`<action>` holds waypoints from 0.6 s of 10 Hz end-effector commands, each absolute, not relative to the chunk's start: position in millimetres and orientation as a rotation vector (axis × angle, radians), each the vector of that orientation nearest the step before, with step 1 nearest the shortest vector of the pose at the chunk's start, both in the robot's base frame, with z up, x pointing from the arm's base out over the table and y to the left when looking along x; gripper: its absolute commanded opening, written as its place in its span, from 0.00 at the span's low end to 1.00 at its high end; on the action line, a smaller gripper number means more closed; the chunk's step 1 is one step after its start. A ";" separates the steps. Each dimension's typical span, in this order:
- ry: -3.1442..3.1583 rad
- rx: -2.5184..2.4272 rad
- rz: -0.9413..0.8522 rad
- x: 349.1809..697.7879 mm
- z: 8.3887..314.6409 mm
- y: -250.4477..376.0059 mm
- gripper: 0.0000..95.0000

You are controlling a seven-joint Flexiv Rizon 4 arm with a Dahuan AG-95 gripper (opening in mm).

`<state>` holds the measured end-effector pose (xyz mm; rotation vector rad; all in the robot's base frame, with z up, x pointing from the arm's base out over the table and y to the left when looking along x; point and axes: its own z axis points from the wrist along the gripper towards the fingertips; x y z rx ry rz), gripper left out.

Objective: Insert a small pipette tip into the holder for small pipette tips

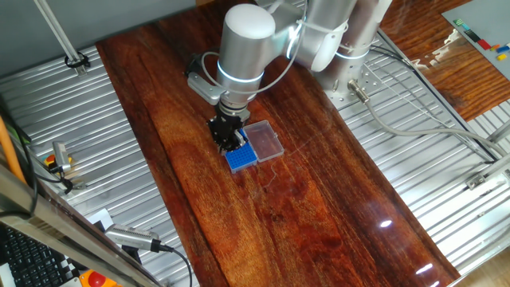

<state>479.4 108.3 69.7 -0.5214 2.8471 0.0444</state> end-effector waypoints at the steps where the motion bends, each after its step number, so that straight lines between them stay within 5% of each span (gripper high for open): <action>1: 2.833 -0.508 0.059 479.5 70.7 108.4 0.00; 6: 2.816 -0.505 0.075 487.5 71.2 111.5 0.00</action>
